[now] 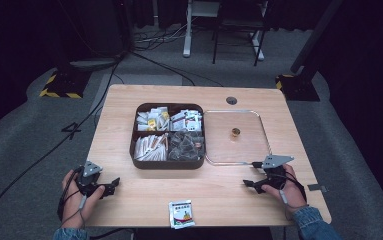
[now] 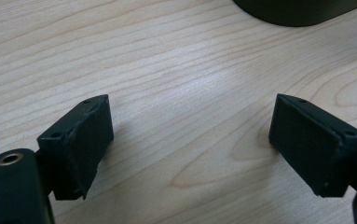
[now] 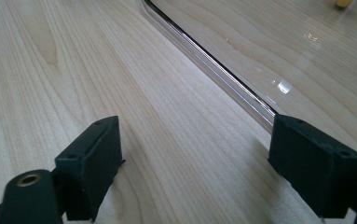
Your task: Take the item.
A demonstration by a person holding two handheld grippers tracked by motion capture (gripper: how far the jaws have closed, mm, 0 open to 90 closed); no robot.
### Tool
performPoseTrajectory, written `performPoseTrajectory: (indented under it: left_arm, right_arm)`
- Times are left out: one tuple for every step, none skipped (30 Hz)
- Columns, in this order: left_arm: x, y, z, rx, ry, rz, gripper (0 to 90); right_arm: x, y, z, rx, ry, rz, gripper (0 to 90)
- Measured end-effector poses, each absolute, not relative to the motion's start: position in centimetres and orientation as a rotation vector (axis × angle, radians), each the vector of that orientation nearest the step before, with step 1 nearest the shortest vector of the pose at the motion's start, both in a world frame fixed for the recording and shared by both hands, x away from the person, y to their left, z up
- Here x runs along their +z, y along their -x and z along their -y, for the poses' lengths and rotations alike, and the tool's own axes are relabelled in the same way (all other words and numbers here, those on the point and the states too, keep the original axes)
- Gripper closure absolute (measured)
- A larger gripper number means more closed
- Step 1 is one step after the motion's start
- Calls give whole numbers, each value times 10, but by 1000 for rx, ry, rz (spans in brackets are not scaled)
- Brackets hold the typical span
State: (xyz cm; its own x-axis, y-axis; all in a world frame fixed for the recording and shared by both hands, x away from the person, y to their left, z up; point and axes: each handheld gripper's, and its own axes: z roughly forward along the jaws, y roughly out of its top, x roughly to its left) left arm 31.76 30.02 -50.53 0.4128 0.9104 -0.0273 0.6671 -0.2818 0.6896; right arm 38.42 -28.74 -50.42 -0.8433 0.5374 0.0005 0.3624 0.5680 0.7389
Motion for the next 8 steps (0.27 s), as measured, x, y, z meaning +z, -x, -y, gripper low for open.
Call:
performPoseTrajectory:
  left_arm:
    - [-505,-318,-300,500,-2046,-1334,119]
    - [-505,-318,-300,500,-2046,-1334,117]
    - [-505,-318,-300,501,-2047,-1333,115]
    - [-505,-318,-300,500,-2047,-1333,115]
    - [-505,-318,-300,496,-2046,-1334,115]
    - [-505,-318,-300,495,-2049,-1332,113]
    - [-505,-318,-300,495,-2049,-1332,109]
    - [-505,-319,-300,490,-2053,-1328,109]
  right_arm:
    - [-504,-384,287,1138,-753,-2577,170]
    - [-504,-384,287,1138,-753,-2577,170]
    - [-504,-384,287,1137,-753,-2577,170]
    - [-504,-384,287,1137,-753,-2577,170]
    - [-504,-384,287,1138,-753,-2578,170]
    - [-504,-384,287,1139,-751,-2578,170]
    - [-504,-384,287,1139,-752,-2578,170]
    - [-504,-384,287,1139,-752,-2578,170]
